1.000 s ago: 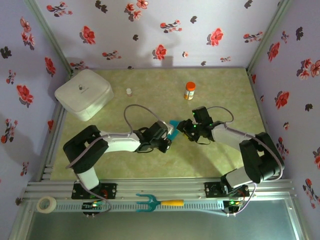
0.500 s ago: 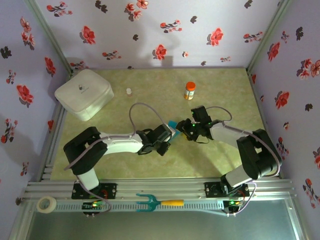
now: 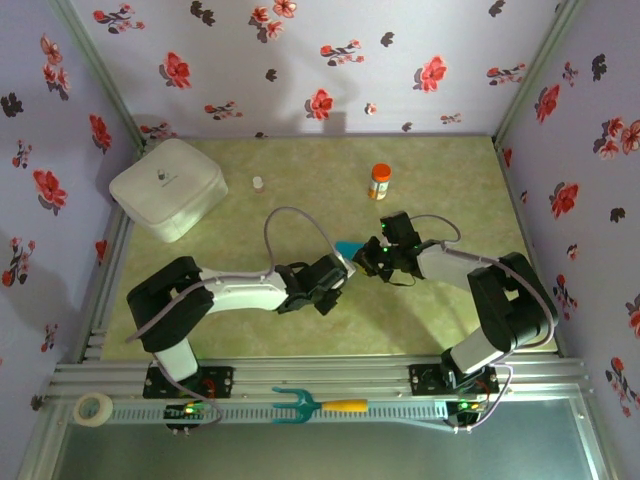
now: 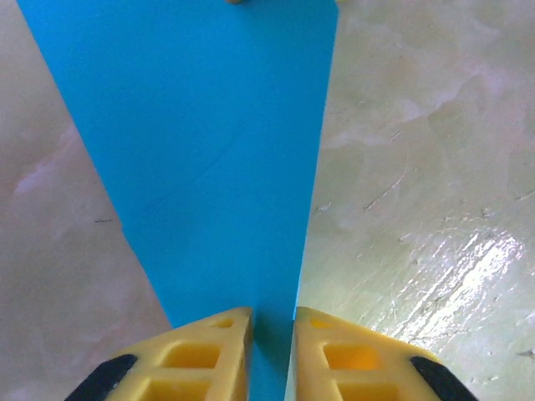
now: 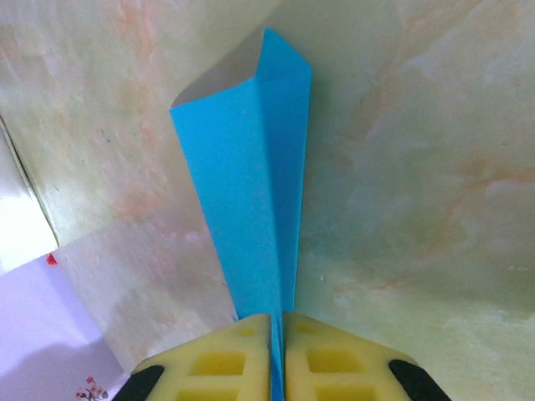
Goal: Fold a paper plane with a square sheet of paper (pick it up from the middle)
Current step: Fold the wing for the fifth time at the center of the table.
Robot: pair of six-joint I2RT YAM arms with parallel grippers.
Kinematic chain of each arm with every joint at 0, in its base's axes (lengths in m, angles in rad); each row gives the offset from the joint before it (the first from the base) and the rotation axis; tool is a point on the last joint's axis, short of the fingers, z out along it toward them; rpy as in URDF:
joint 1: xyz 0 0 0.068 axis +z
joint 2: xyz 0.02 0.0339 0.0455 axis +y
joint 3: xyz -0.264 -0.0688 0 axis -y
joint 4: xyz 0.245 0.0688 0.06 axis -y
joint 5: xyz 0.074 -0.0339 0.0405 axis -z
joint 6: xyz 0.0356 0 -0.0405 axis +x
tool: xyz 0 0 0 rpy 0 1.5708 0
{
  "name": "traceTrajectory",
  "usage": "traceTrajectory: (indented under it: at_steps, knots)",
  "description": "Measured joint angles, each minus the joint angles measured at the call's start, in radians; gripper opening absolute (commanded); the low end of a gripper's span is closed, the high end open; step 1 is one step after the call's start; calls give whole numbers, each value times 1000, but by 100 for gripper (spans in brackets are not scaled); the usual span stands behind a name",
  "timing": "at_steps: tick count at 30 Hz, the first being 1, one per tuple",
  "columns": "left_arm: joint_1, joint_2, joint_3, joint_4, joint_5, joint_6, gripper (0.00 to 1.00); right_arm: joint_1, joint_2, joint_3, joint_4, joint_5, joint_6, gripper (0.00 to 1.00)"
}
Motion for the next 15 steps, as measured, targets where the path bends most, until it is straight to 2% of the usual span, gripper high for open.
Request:
traceTrajectory:
  at_steps: [5,15]
  knots:
    - [-9,0,0,-3,-26,13,31,0,0,-10,39,-10,15,0]
    - [-22,0,0,-11,-87,19,33,0,0,-29,94,-27,47,0]
